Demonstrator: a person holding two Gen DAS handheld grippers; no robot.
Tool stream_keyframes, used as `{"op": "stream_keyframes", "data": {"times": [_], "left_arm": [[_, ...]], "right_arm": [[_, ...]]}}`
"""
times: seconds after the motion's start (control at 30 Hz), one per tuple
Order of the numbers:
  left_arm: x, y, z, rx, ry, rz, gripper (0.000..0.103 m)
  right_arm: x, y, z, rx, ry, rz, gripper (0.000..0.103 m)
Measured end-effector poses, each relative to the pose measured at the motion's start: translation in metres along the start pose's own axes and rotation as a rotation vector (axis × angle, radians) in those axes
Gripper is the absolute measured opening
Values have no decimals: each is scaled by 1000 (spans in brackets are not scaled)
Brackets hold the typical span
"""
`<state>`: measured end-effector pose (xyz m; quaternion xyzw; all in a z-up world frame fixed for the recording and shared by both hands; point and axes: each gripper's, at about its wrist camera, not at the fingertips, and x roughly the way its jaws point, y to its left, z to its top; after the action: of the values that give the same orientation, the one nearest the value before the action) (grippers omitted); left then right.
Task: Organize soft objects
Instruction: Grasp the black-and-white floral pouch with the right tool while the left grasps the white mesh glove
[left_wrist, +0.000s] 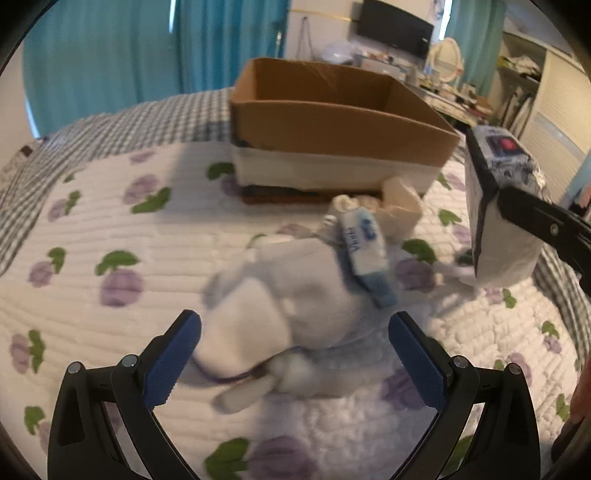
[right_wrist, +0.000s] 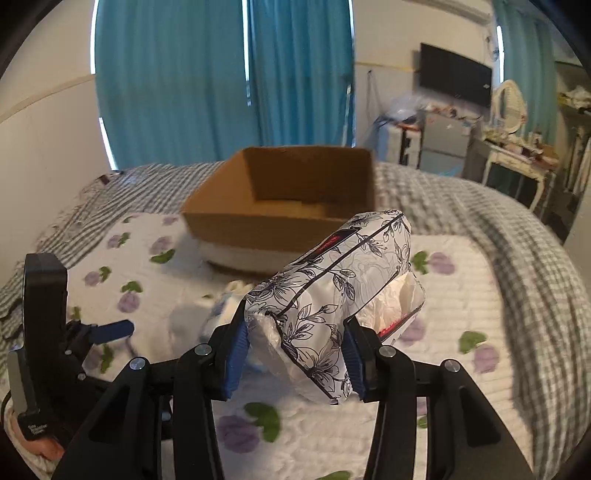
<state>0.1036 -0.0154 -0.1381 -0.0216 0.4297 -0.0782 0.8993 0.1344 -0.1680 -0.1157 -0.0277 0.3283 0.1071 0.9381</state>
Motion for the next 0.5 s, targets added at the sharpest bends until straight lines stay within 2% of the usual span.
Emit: {"op": "stream_keyframes", "data": {"times": [0.13, 0.3, 0.37, 0.5], "left_arm": [[16, -13, 1, 76, 3, 48, 103], [37, -12, -3, 97, 44, 107, 102], [40, -12, -4, 106, 51, 107, 102], [37, -14, -7, 139, 45, 98, 92]], "right_arm": [[12, -7, -3, 15, 32, 6, 45], [23, -10, -8, 7, 58, 7, 45], [26, -11, -9, 5, 65, 11, 45], [26, -12, -13, 5, 70, 12, 45]]}}
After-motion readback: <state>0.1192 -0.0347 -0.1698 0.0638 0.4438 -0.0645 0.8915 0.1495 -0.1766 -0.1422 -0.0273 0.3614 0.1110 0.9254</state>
